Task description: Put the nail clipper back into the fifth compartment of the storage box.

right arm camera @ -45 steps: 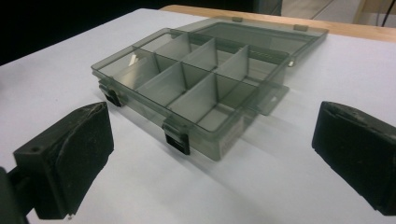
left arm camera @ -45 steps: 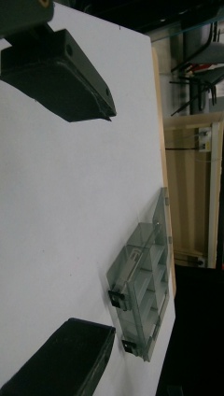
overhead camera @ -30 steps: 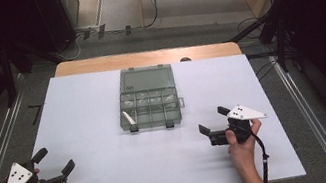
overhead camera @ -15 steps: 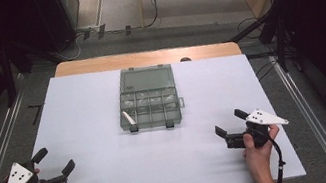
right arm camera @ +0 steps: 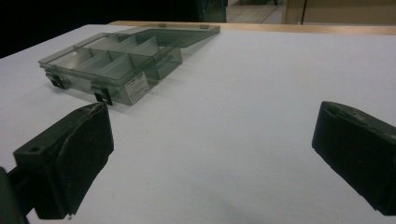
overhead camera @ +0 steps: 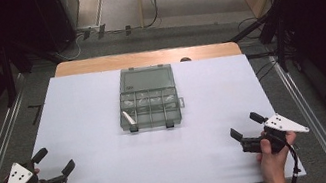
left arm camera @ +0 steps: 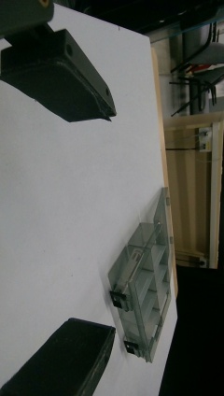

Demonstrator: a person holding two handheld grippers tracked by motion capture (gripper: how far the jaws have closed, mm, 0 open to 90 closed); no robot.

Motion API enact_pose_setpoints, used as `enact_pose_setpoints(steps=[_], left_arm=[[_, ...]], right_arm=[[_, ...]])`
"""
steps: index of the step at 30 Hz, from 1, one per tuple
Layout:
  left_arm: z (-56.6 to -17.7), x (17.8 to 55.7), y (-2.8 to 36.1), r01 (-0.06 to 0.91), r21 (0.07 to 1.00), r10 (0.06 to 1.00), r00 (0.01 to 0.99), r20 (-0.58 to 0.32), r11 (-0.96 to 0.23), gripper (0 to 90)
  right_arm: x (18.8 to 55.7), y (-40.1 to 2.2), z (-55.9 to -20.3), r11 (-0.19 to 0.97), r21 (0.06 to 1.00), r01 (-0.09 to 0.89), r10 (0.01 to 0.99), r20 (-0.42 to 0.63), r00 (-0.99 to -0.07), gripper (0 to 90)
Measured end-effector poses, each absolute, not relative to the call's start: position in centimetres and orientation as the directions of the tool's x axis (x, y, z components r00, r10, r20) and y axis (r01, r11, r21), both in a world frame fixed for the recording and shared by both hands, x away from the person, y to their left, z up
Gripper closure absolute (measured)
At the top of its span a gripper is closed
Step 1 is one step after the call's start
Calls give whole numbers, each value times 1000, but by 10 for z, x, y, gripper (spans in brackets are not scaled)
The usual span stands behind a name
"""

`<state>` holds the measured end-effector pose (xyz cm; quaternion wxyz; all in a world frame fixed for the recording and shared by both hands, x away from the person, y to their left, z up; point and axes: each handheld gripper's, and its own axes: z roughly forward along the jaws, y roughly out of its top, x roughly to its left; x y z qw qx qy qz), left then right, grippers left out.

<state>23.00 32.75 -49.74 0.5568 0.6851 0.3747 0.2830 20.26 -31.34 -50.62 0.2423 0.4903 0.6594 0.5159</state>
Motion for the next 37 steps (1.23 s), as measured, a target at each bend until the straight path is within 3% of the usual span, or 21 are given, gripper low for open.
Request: enact_pose_setpoints(steps=[21, 37], left_arm=[[-498, 230, 327, 199, 974, 828, 560, -26, -104, 0], [-498, 231, 323, 206, 970, 830, 558, -6, -131, 0]], right_arm=[[183, -354, -514, -91, 921, 379, 919, 223, -324, 0], [186, -355, -514, -89, 918, 386, 911, 232, -342, 0]])
